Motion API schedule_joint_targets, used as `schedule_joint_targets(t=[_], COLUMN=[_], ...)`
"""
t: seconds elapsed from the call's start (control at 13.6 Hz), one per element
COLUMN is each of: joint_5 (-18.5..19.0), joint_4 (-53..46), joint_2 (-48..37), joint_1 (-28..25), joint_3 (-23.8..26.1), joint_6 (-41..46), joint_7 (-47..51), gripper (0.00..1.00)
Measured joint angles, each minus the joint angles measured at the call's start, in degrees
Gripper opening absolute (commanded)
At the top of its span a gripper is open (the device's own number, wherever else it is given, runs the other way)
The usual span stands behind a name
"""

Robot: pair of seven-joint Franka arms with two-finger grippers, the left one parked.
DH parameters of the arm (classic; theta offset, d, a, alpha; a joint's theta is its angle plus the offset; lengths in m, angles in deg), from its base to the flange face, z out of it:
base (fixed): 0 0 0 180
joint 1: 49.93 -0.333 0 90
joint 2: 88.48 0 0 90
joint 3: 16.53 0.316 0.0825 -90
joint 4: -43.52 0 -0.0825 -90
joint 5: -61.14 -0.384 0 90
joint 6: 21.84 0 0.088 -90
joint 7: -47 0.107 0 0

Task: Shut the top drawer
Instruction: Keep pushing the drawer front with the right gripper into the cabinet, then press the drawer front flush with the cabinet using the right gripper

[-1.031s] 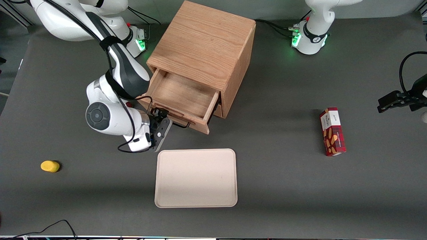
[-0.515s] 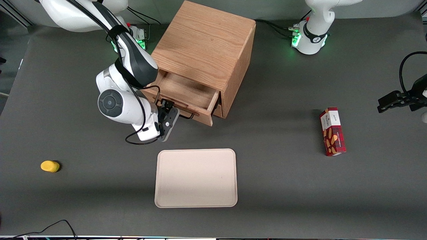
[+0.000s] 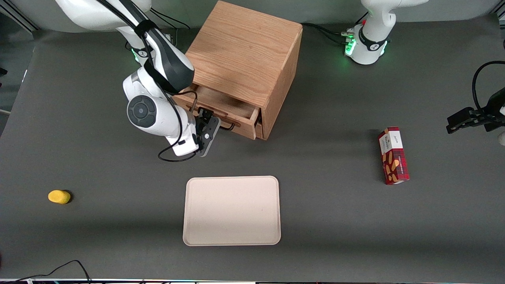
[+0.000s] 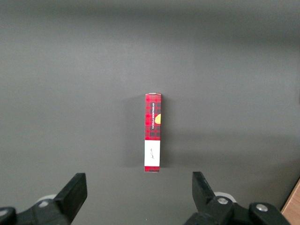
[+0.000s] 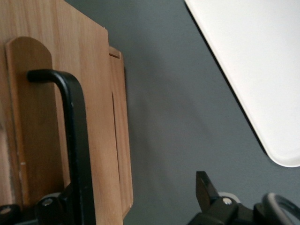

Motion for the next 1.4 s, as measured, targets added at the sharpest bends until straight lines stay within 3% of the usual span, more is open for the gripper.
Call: schedule_joint_targets(t=[0.52,1.4], joint_5=[-0.3,-0.4], joint_4=[3.7,4.8], joint_2=[-1.9,-2.8], joint_1=[-0.1,-0.1], joint_3=[2.9,3.7], joint_6=[-2.1,-2.8], joint_7=[2.2,2.8], gripper=[1.00,1.00])
